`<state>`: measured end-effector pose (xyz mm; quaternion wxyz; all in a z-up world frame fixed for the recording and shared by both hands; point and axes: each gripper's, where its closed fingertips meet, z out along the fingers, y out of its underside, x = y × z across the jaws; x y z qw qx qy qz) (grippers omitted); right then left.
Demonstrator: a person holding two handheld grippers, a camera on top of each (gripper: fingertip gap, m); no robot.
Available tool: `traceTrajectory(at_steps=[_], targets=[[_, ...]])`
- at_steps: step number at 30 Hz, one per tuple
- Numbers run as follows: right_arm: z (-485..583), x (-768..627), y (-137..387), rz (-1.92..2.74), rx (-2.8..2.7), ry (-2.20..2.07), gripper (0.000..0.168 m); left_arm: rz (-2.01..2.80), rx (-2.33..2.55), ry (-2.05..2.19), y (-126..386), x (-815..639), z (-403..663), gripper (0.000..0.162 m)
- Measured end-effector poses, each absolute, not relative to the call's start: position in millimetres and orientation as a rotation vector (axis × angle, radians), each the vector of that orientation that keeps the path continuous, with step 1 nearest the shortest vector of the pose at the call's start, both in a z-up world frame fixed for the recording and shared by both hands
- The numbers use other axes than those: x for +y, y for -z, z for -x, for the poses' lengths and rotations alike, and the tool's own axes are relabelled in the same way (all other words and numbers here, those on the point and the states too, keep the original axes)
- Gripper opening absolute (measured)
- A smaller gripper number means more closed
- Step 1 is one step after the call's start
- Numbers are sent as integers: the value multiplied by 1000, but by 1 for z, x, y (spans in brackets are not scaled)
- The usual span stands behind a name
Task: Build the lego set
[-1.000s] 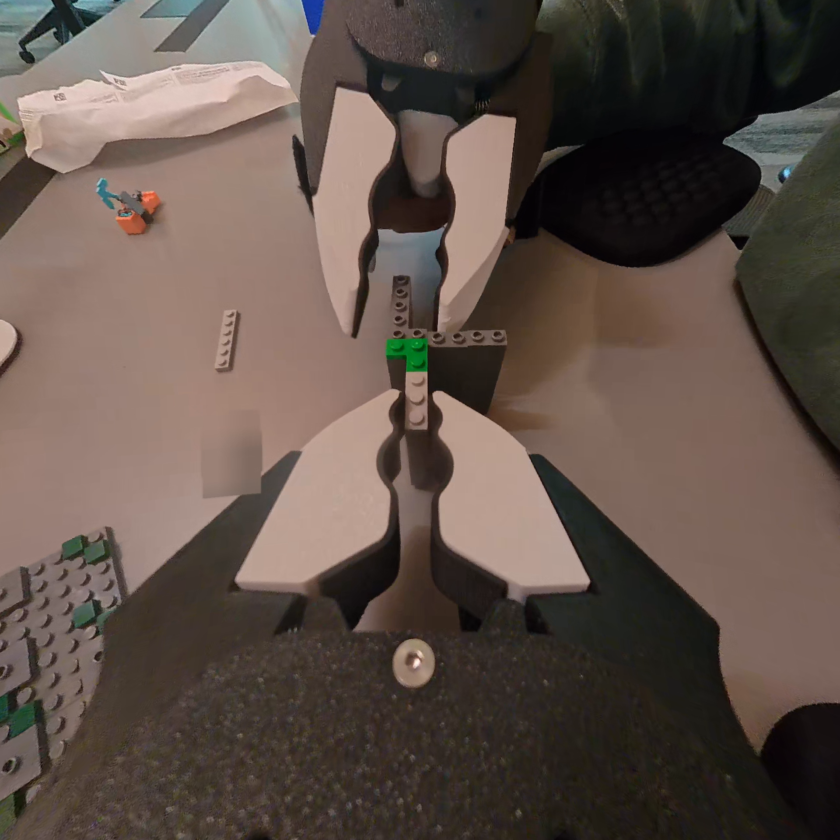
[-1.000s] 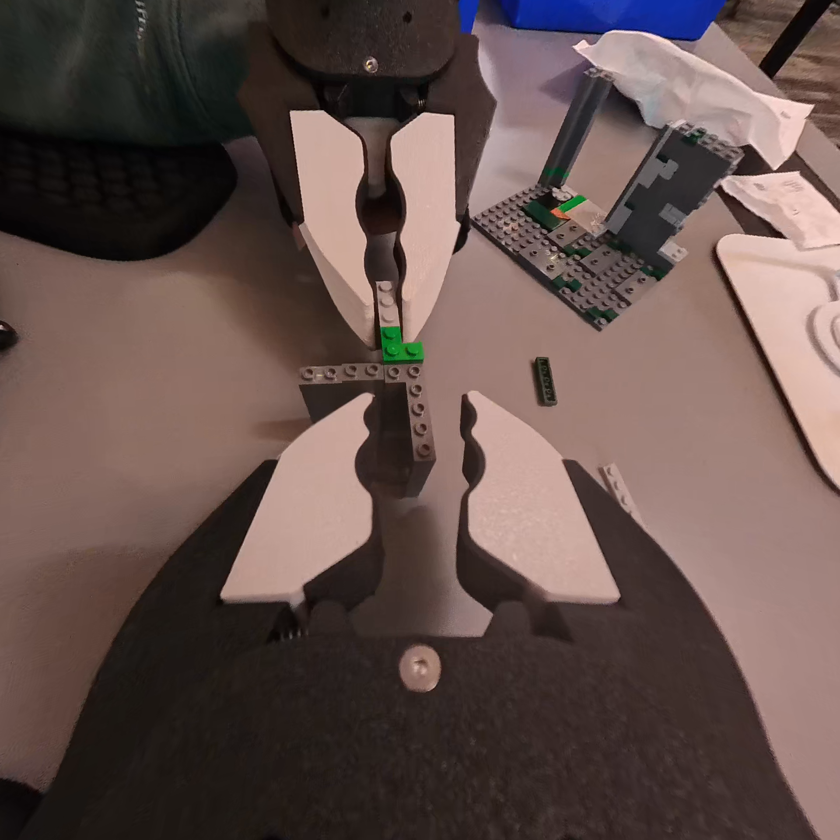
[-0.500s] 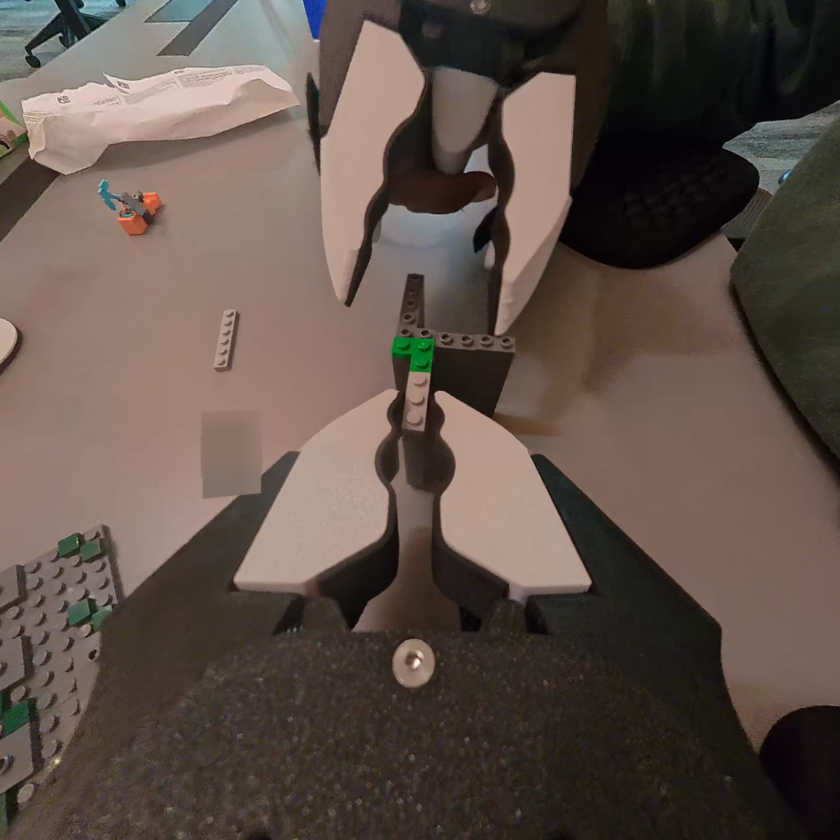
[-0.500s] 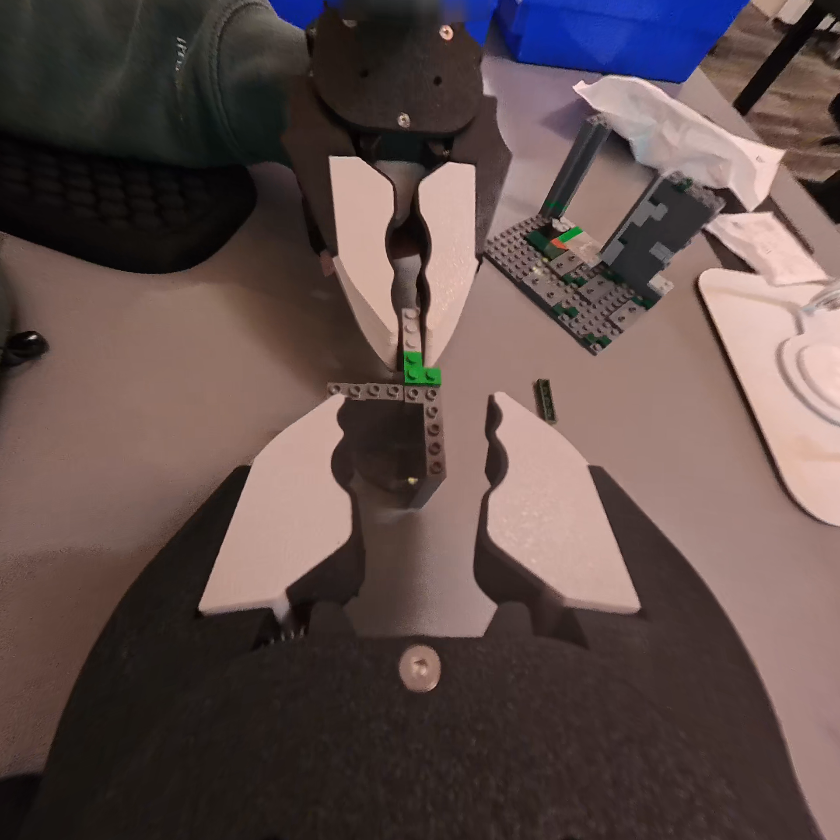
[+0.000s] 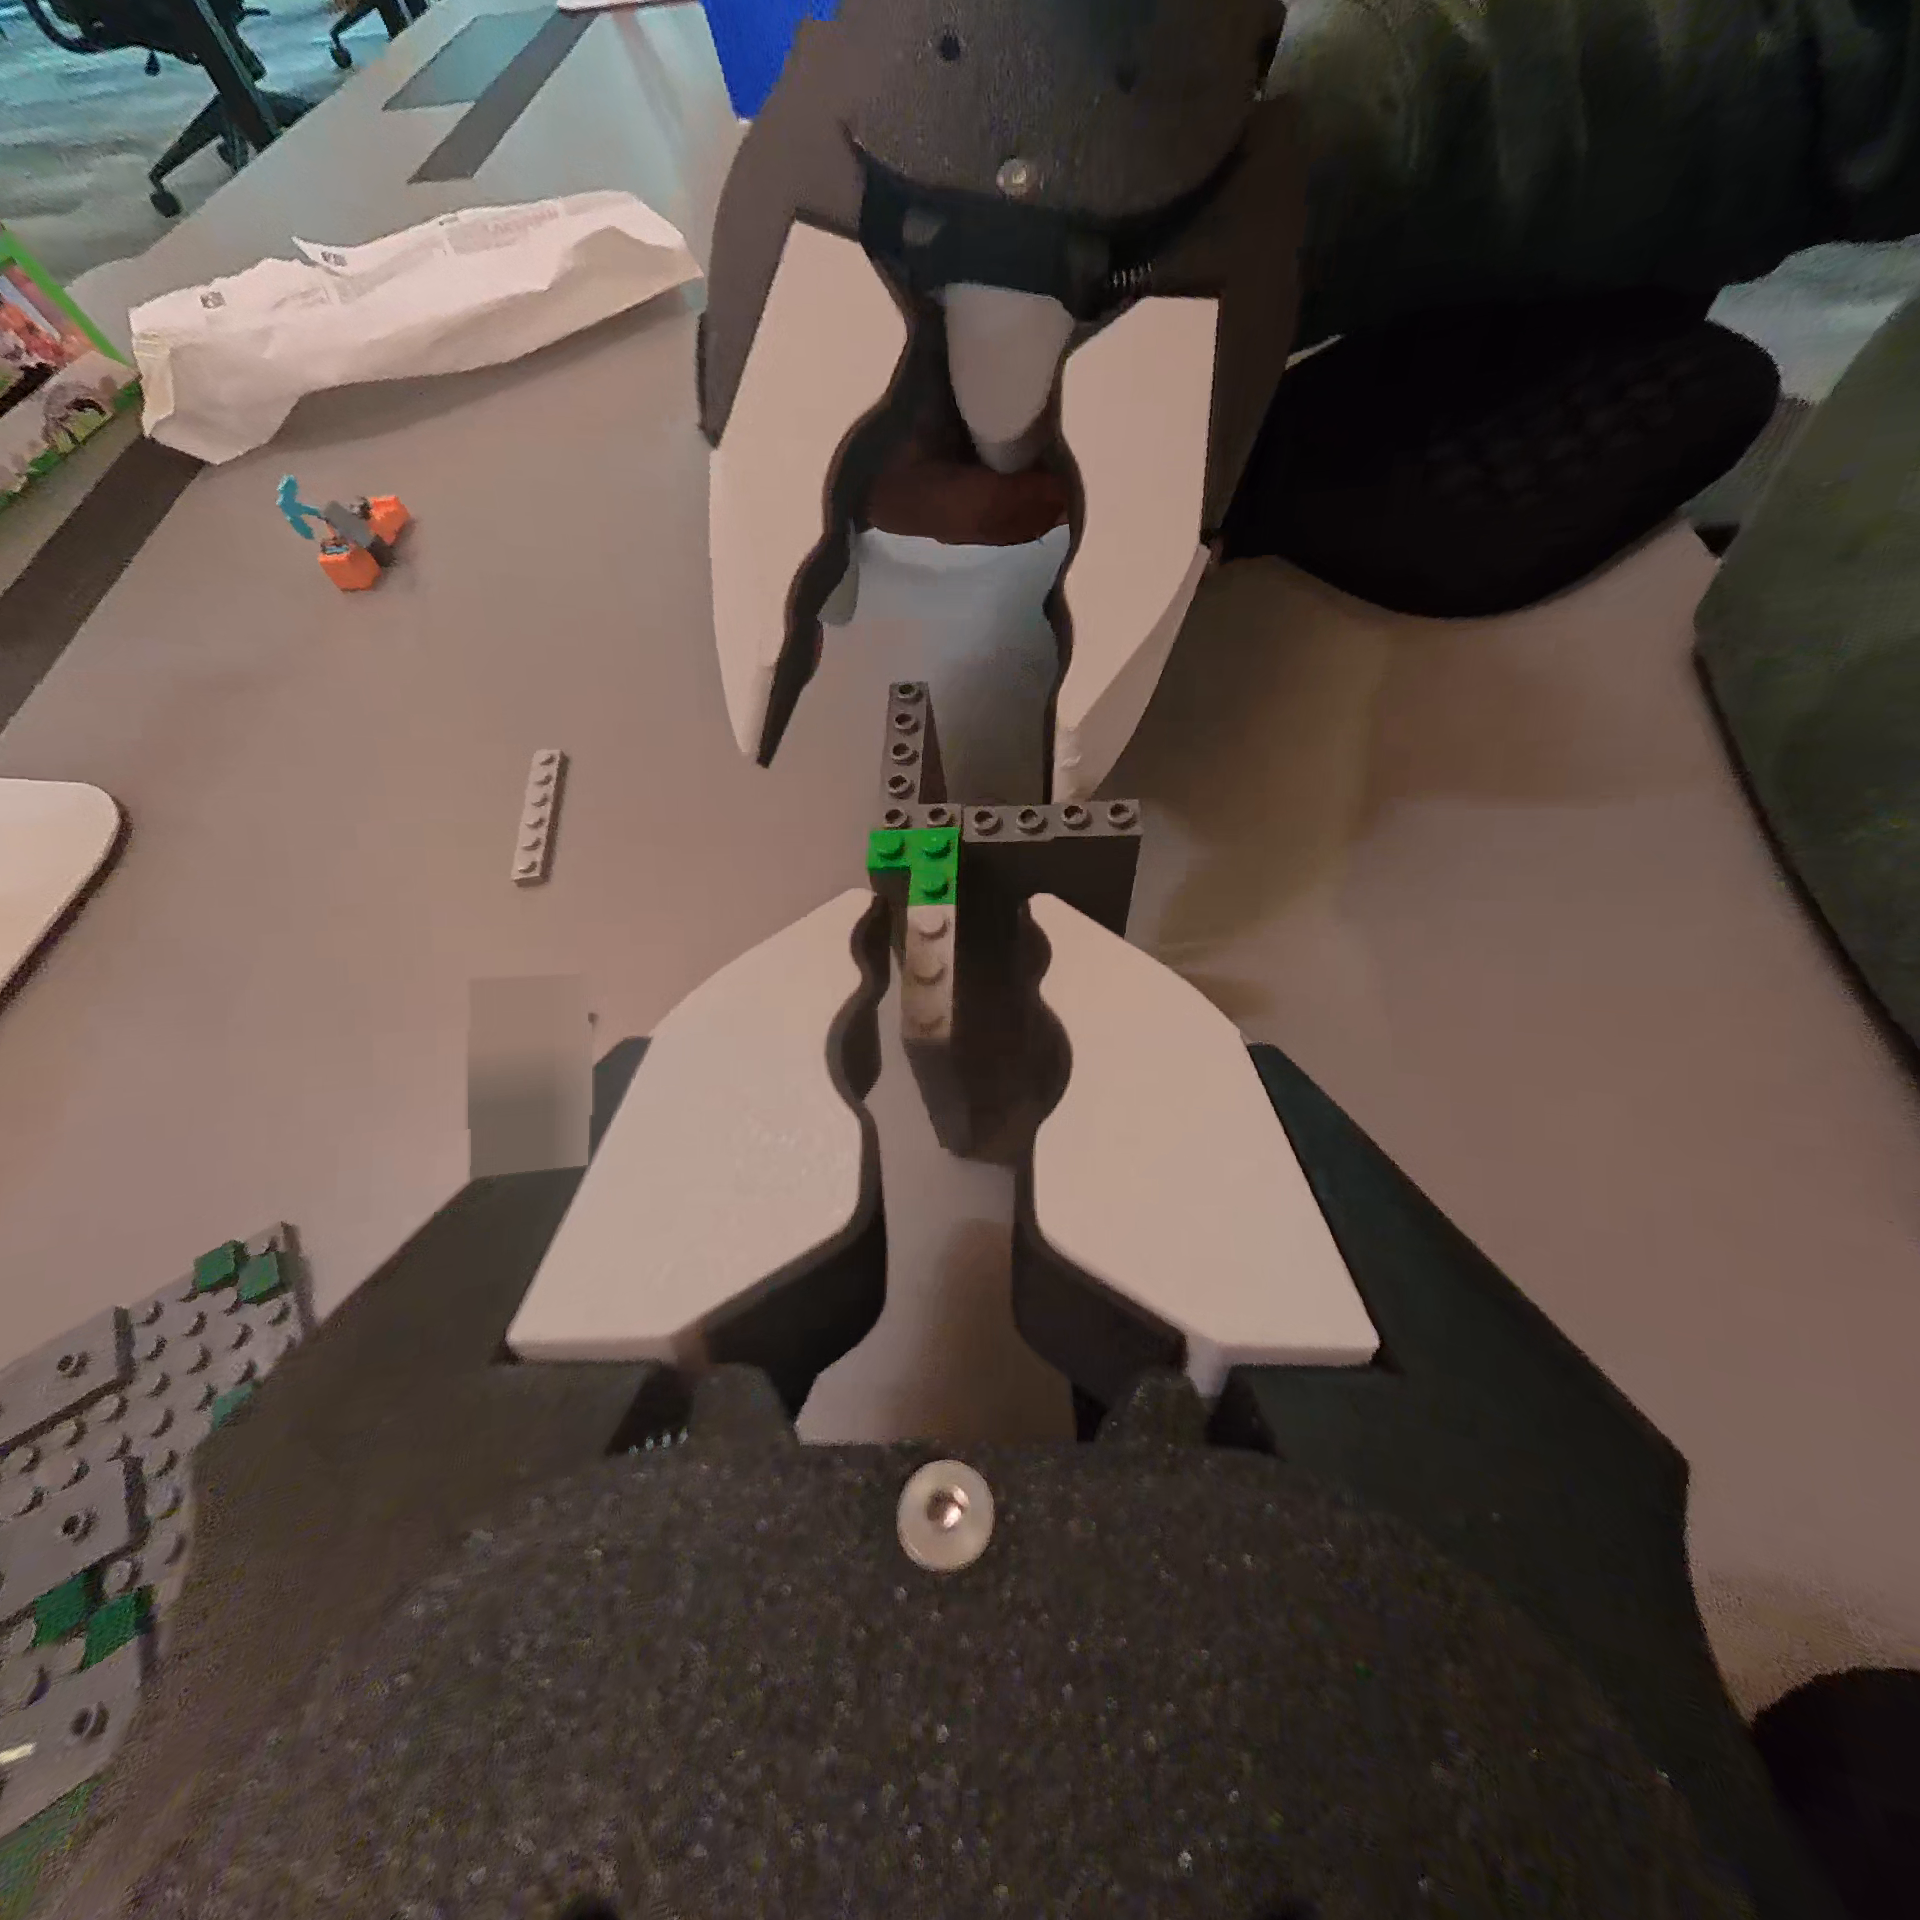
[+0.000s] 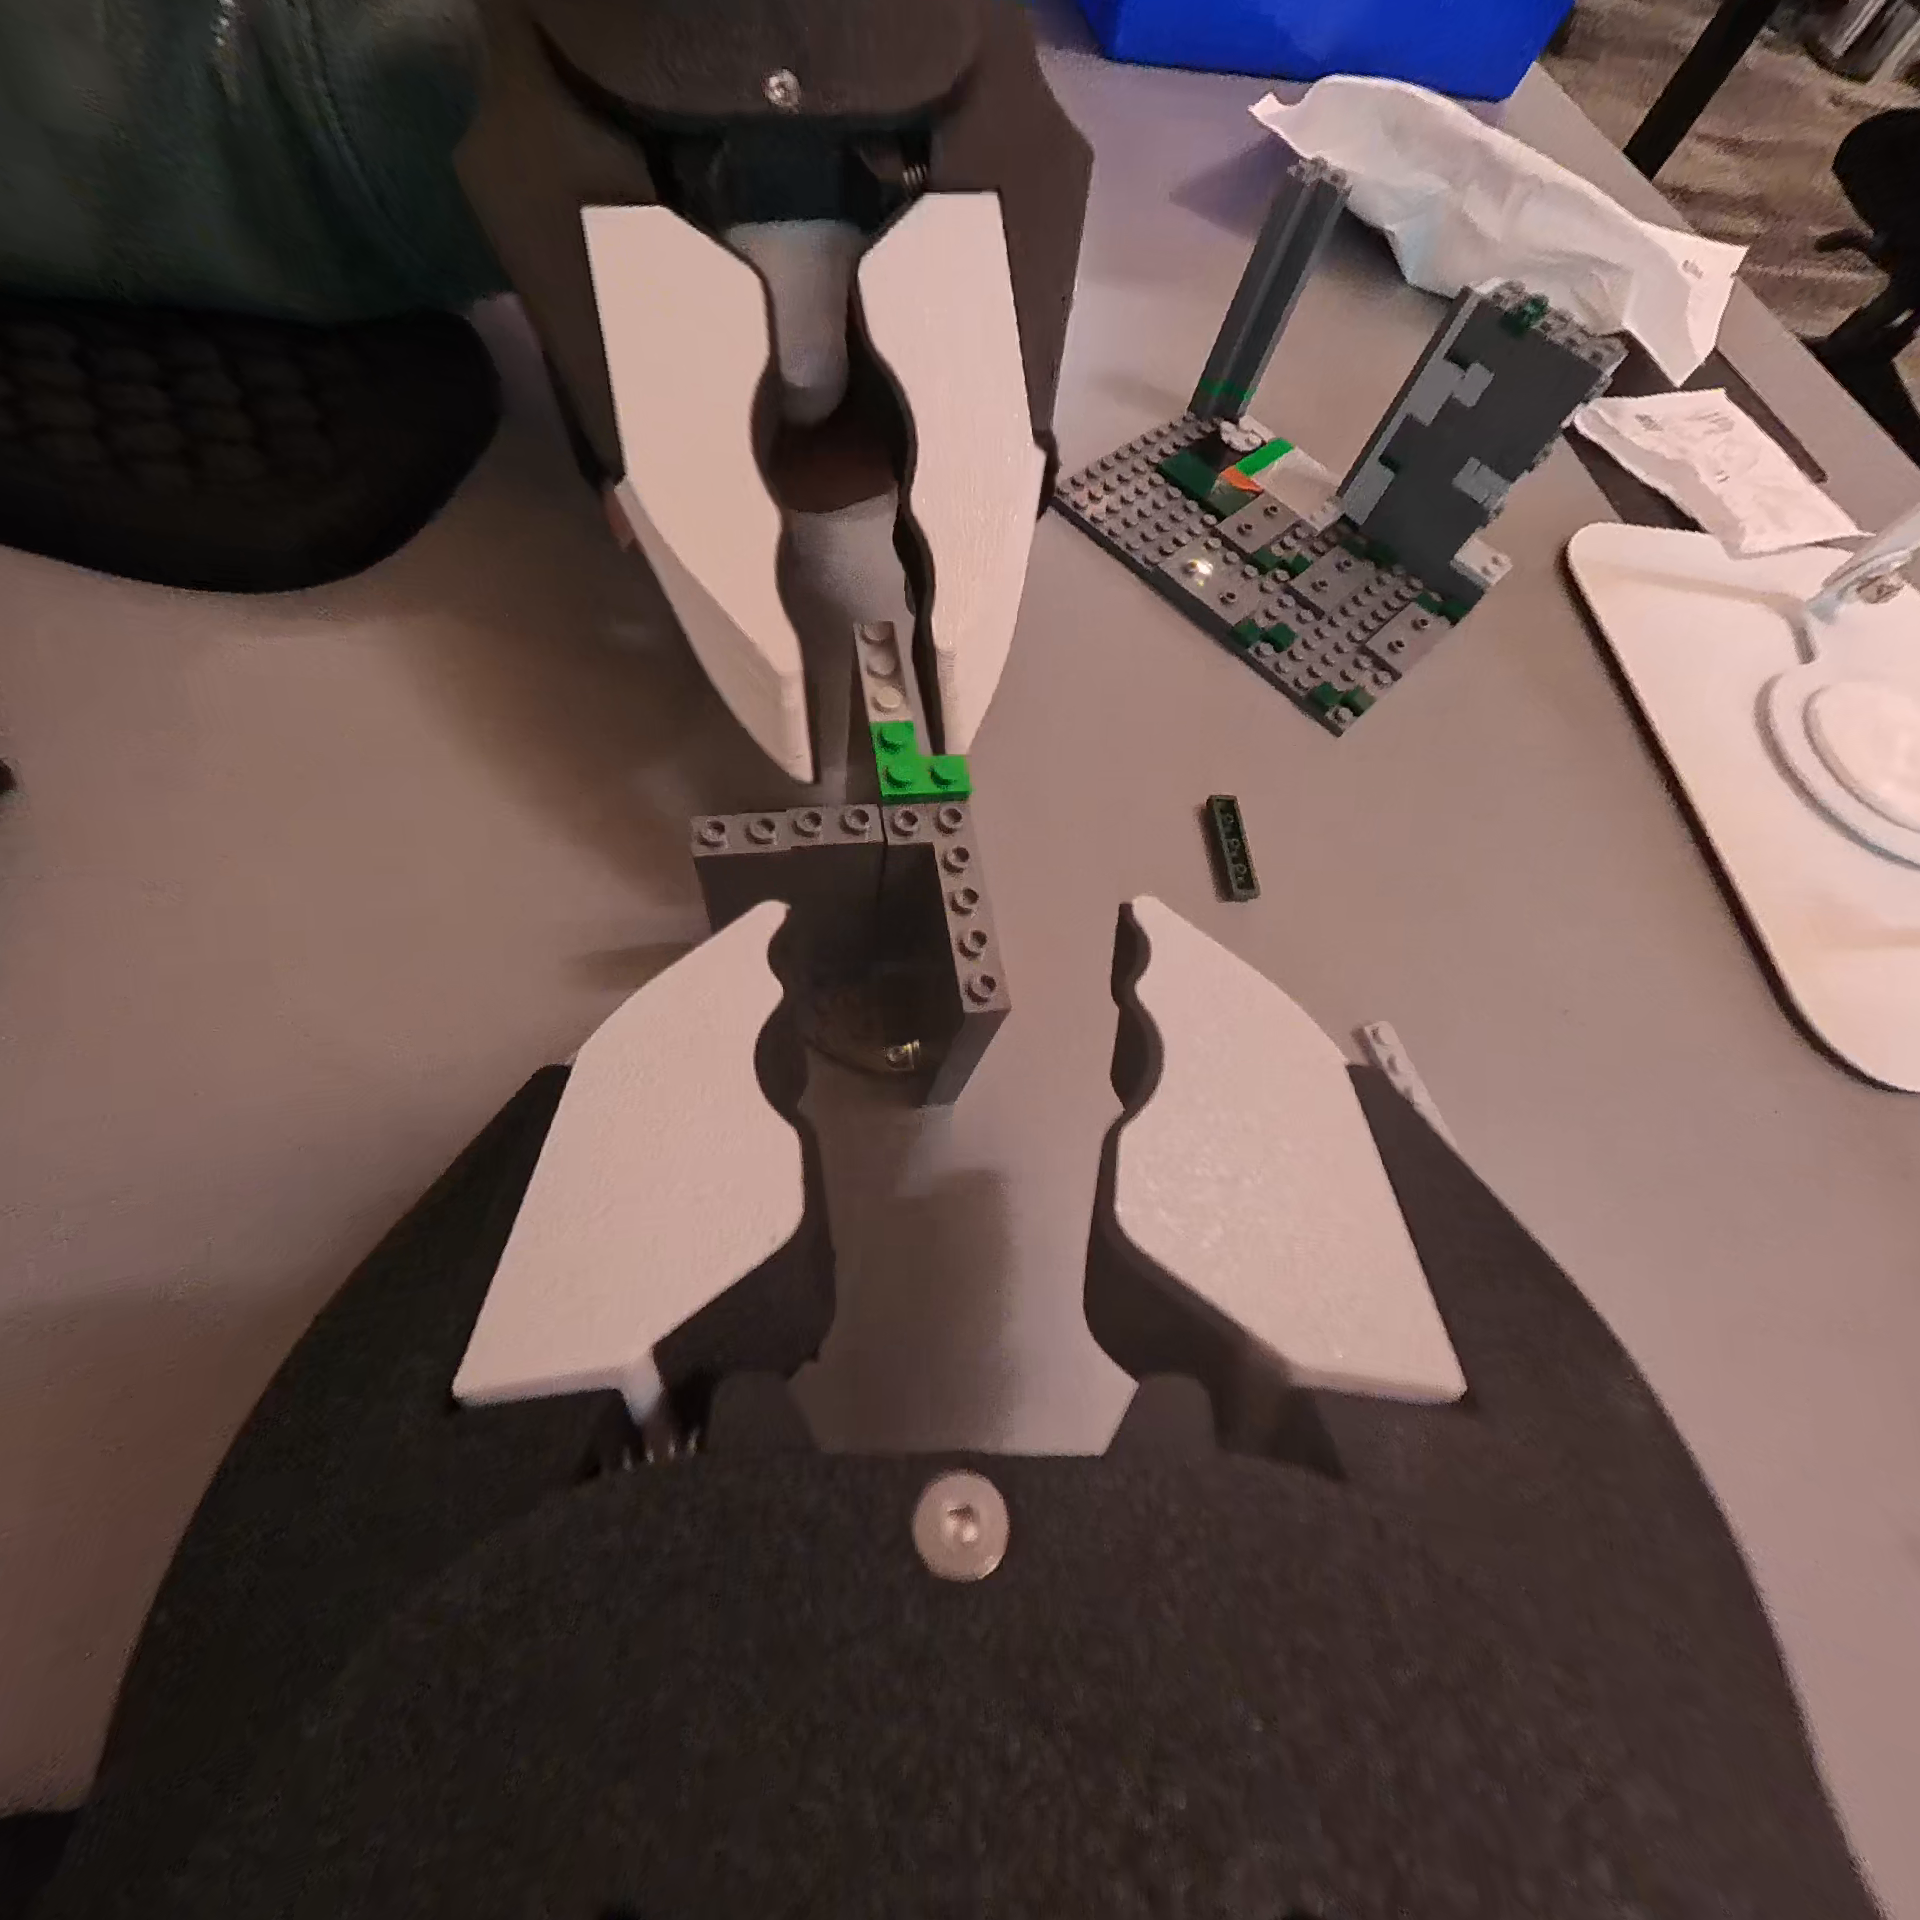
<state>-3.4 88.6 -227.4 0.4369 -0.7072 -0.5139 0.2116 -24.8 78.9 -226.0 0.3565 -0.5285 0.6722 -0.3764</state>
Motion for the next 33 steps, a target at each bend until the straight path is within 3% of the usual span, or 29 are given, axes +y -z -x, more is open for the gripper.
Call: traceTrajectory(at_steps=[23, 33], targets=[[-1, 101, 242, 1810, -1222, -557, 51, 1439, 1664, 1008, 233, 80, 9, 30], [-4, 107, 238, 1774, -1190, -516, 44, 1433, 1645, 971, 234, 83, 7, 20]])
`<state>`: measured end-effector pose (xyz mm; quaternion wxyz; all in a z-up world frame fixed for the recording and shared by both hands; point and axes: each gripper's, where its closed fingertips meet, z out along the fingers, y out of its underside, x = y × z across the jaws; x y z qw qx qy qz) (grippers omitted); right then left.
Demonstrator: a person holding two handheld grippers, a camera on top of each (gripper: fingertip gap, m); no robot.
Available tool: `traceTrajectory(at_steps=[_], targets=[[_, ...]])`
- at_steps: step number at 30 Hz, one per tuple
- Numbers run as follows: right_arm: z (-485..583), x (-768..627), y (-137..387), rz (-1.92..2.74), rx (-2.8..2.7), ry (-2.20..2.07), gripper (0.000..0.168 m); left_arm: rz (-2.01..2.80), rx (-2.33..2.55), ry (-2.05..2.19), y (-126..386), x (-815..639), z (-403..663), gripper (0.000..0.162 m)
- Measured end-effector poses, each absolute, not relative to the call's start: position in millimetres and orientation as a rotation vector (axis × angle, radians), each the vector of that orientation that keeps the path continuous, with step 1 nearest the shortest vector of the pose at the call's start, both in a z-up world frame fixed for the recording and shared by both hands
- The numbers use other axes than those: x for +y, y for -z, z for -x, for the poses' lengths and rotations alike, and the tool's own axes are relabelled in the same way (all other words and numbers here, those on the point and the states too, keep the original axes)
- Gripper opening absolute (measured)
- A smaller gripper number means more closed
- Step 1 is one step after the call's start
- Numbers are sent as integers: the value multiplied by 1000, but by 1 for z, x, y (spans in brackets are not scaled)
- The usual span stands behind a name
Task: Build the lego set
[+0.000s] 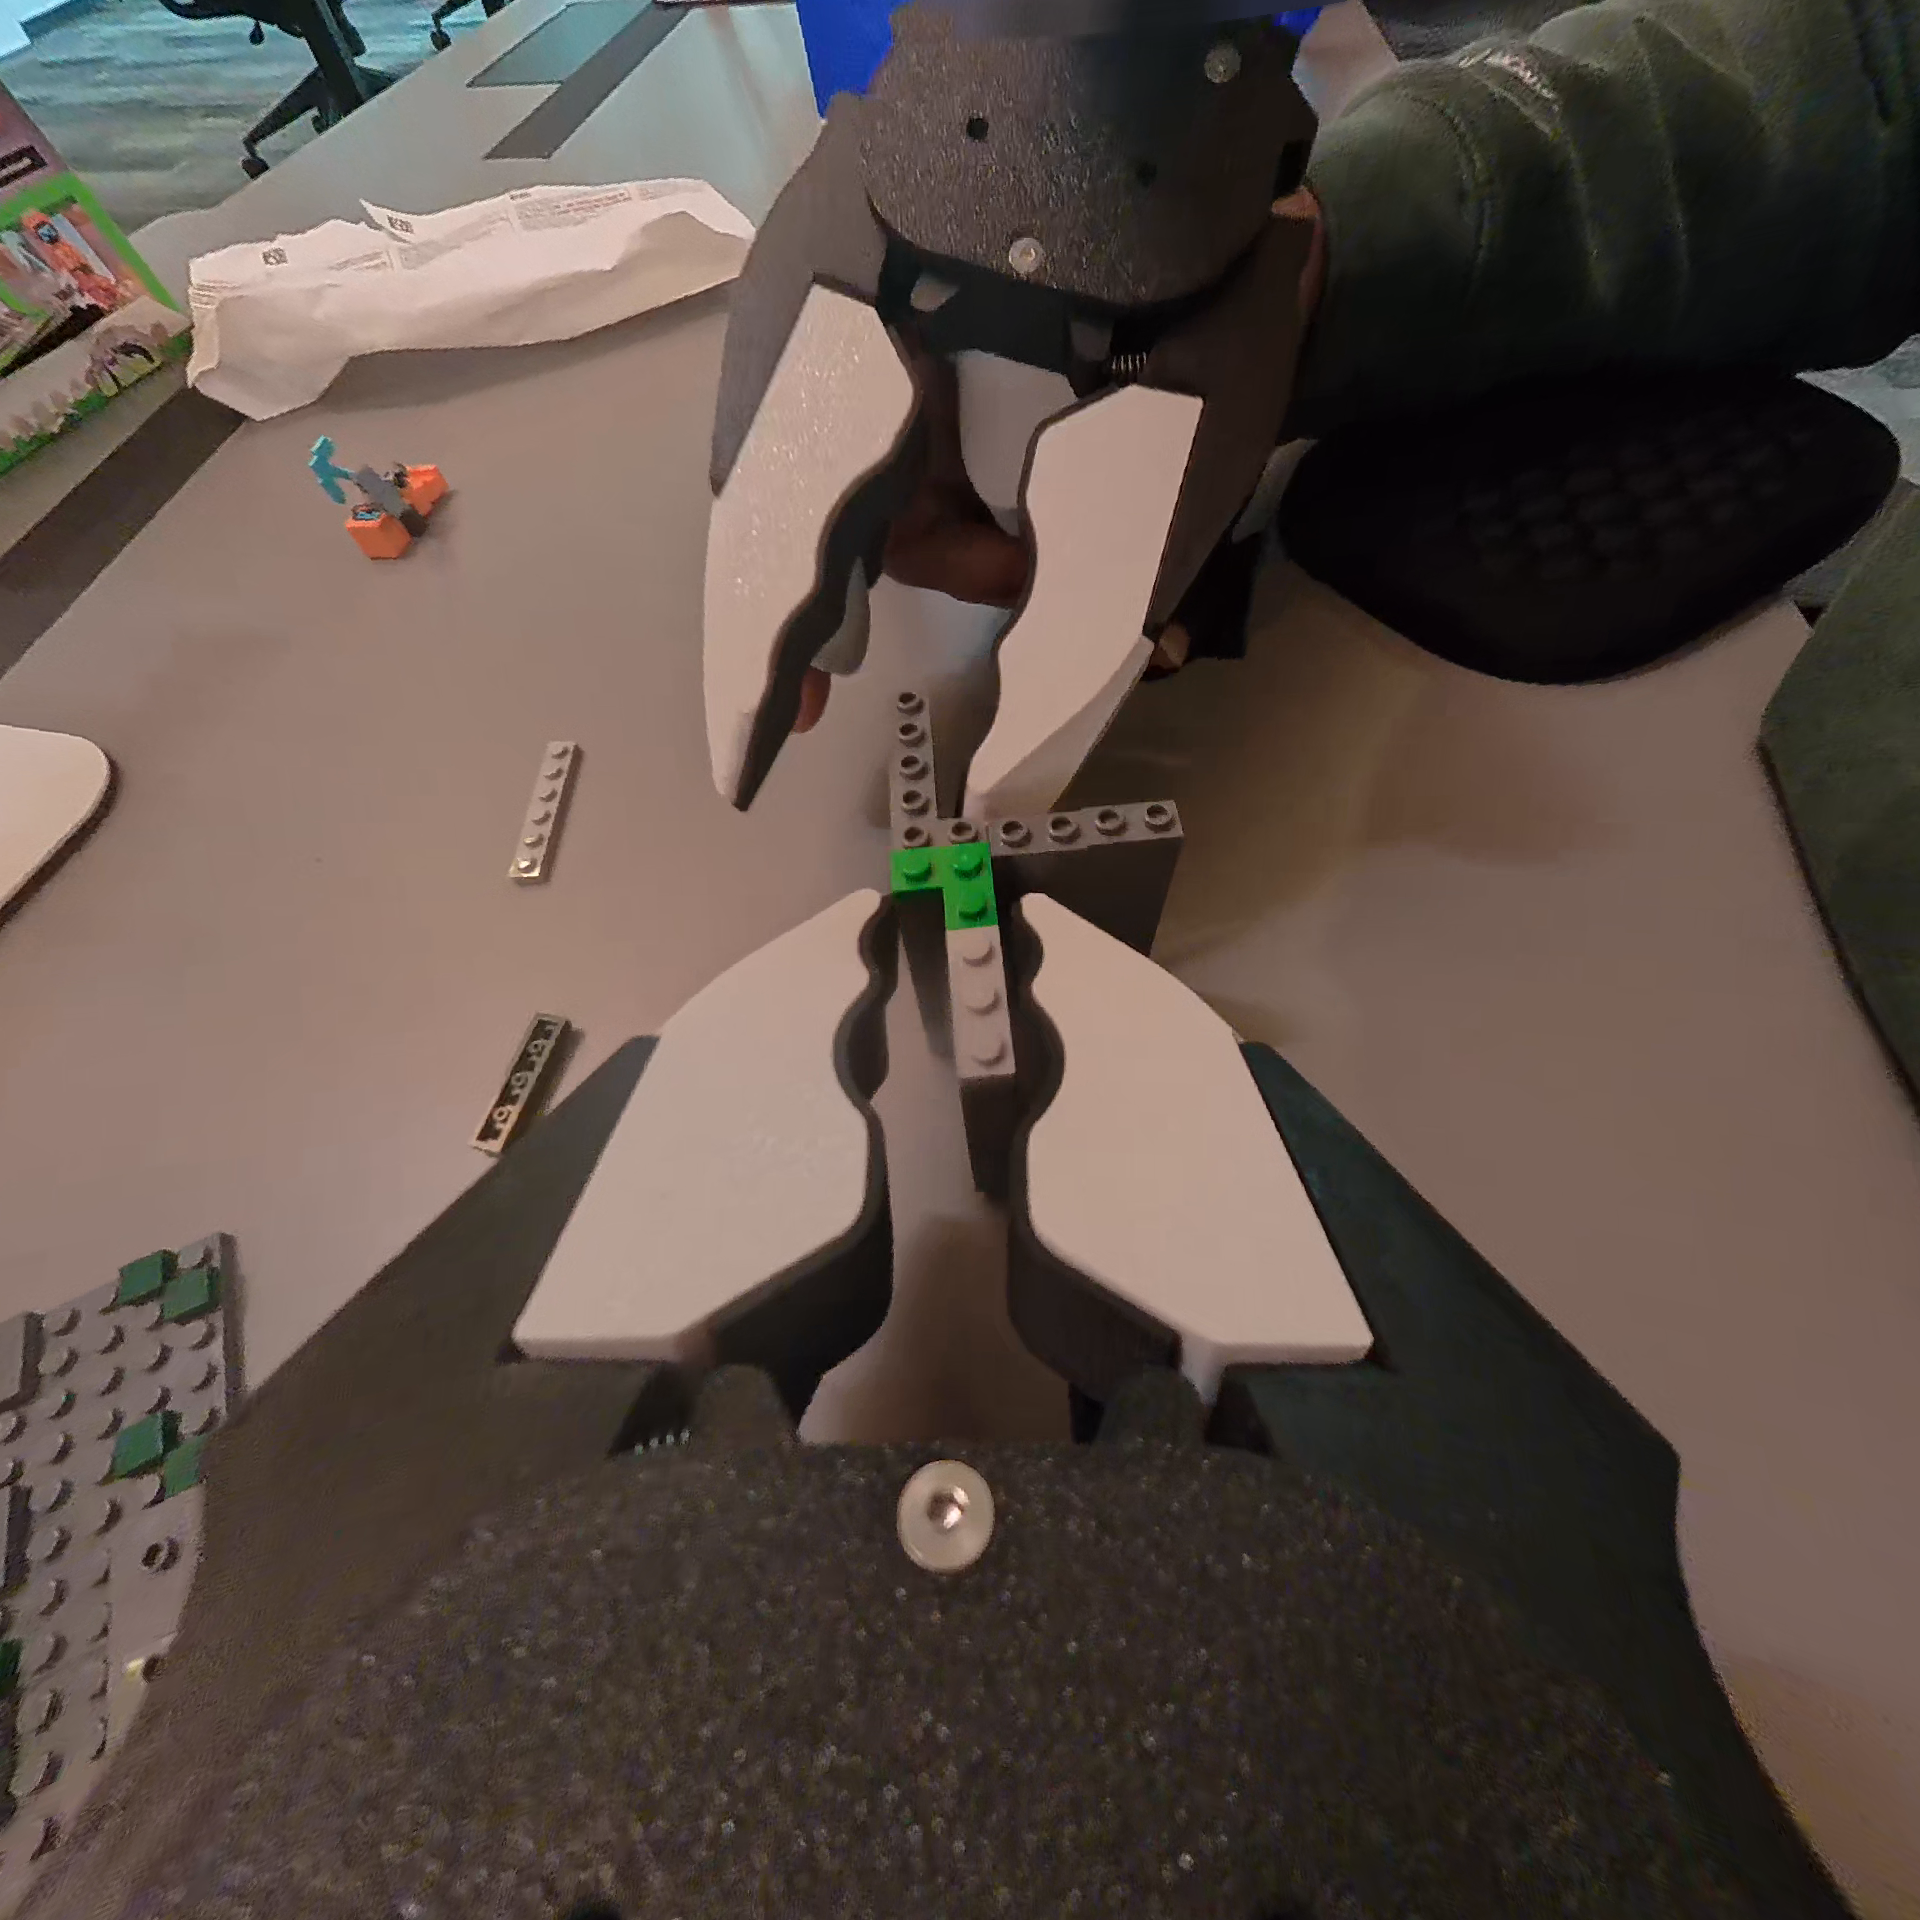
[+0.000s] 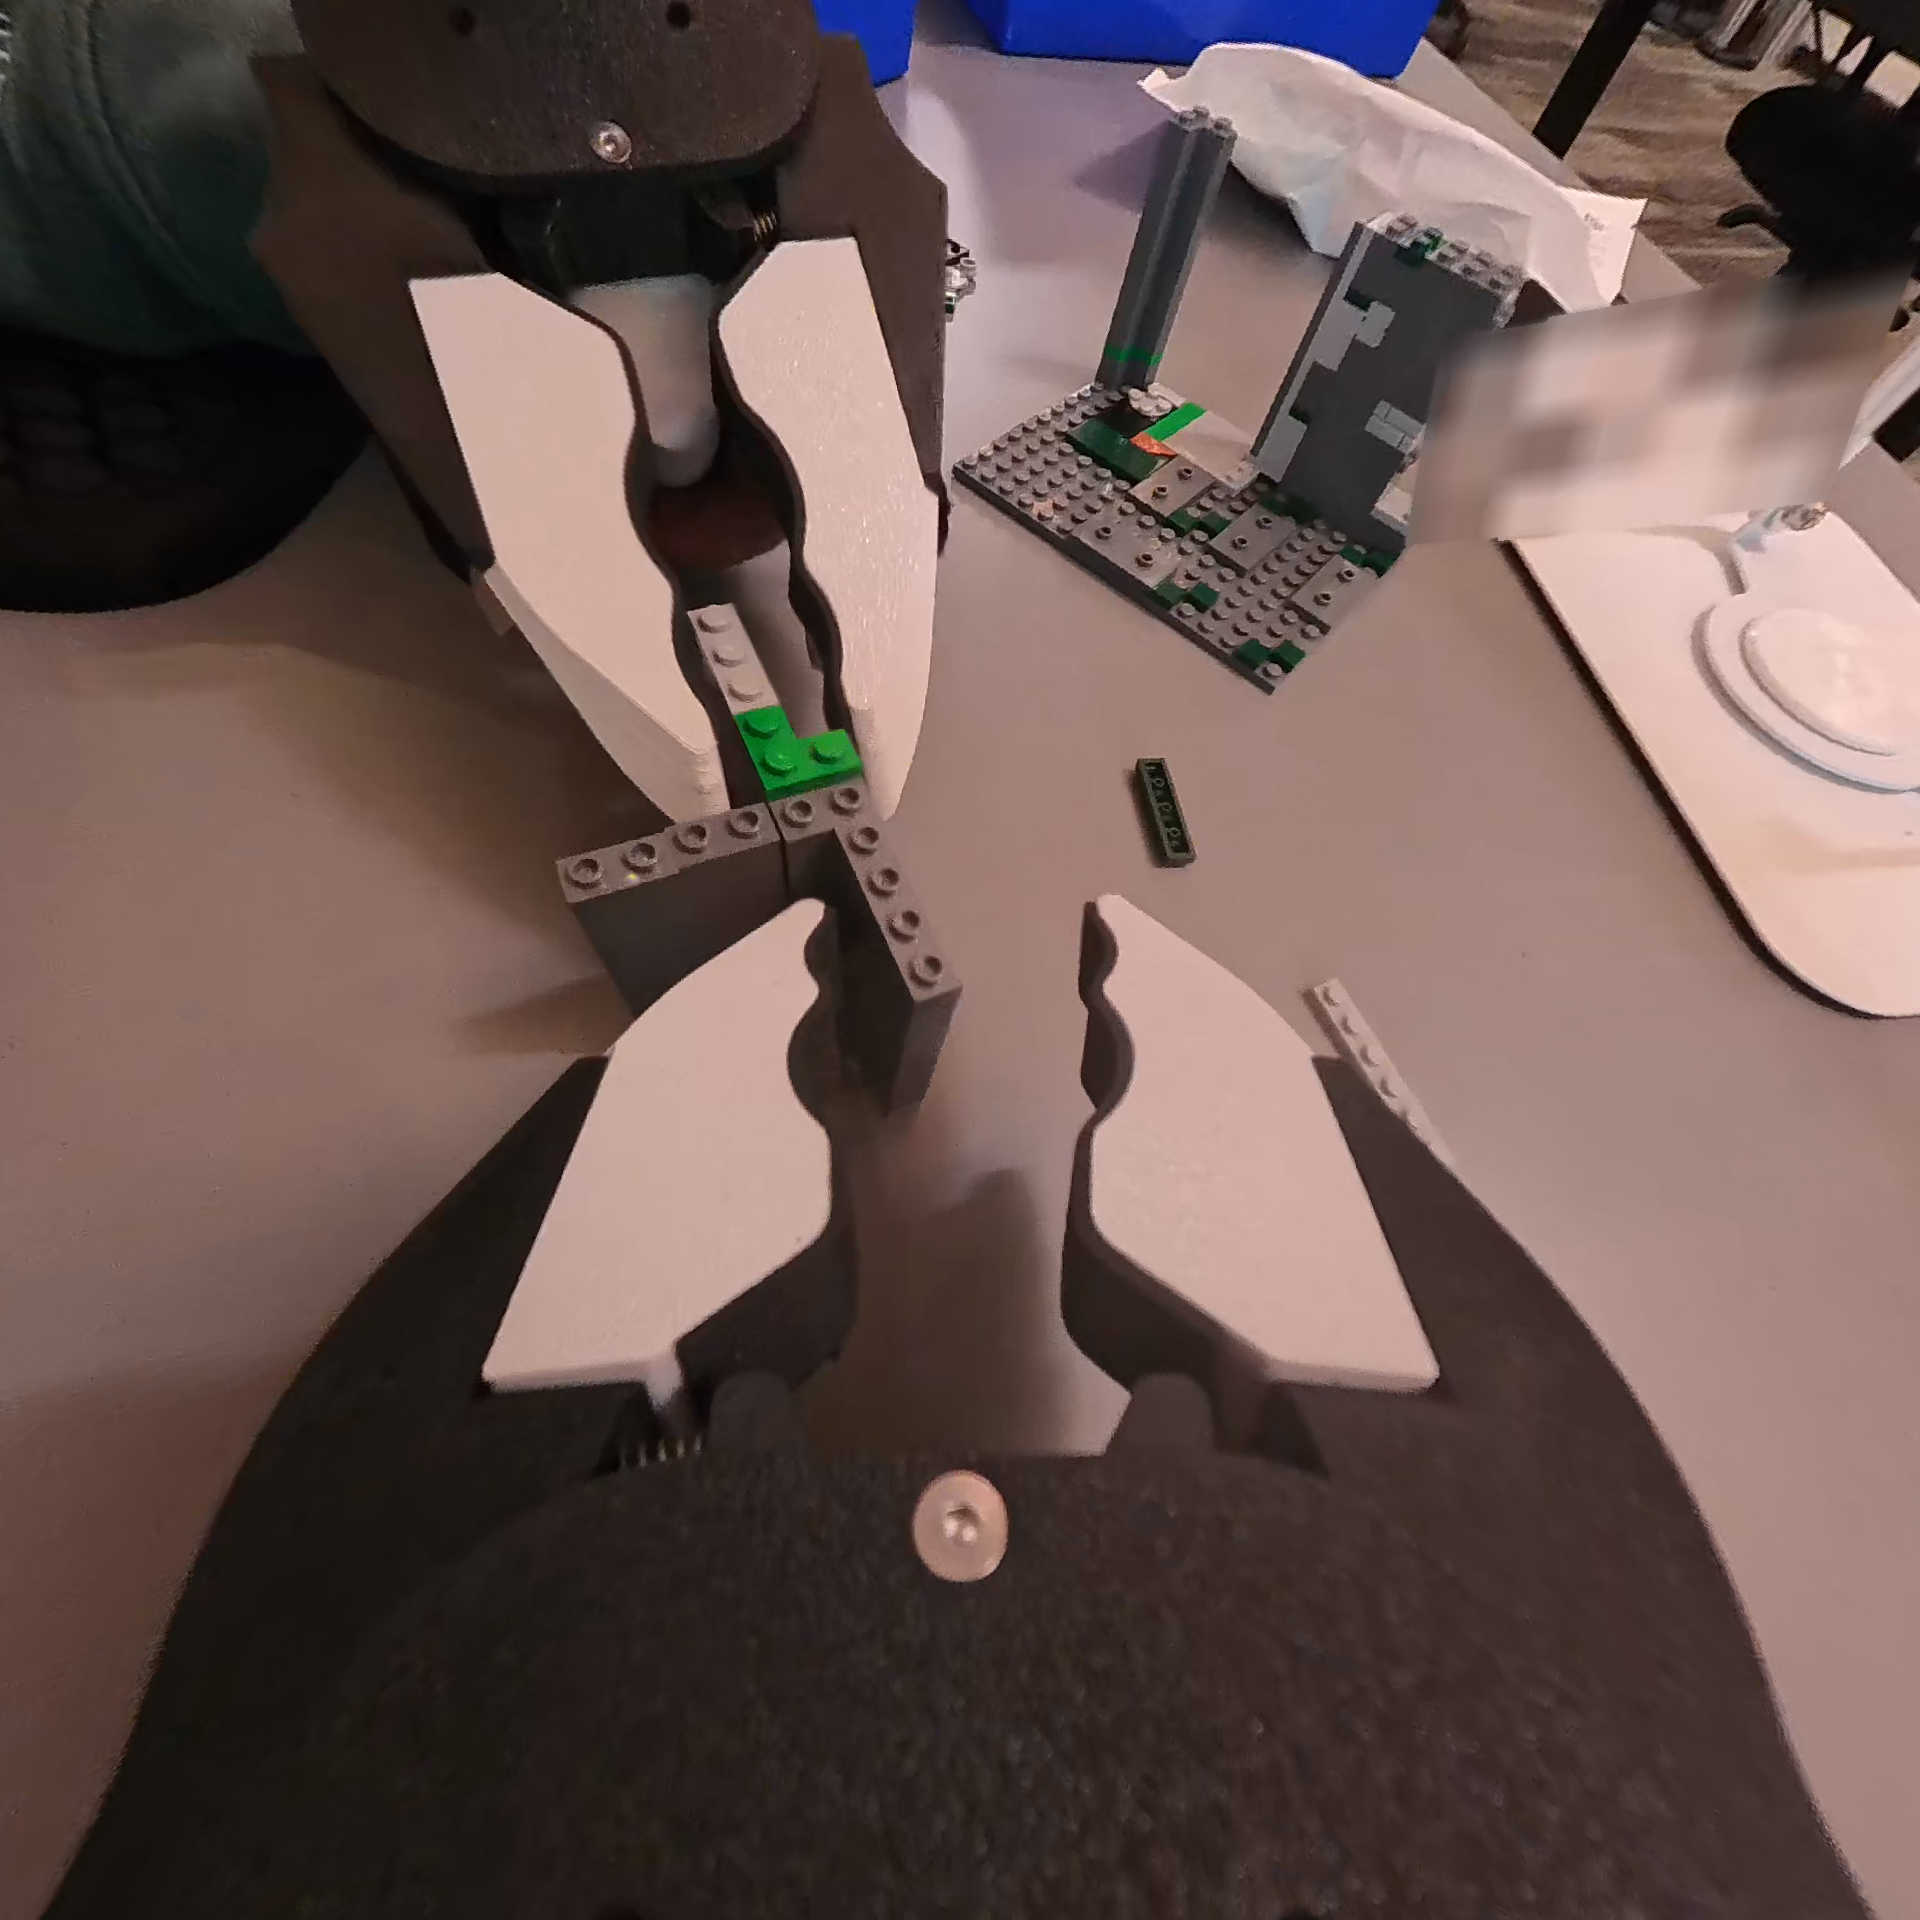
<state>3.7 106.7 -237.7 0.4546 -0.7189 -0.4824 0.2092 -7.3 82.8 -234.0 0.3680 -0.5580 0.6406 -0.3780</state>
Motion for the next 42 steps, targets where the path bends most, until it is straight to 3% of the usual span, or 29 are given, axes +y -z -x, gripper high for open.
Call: traceTrajectory(at_steps=[9, 42], targets=[[-1, 103, 239, 1735, -1184, -583, 25, 1438, 1597, 974, 234, 89, 5, 17], [0, 93, 229, 1675, -1211, -705, 29, 1430, 1632, 1001, 234, 80, 6, 17]])
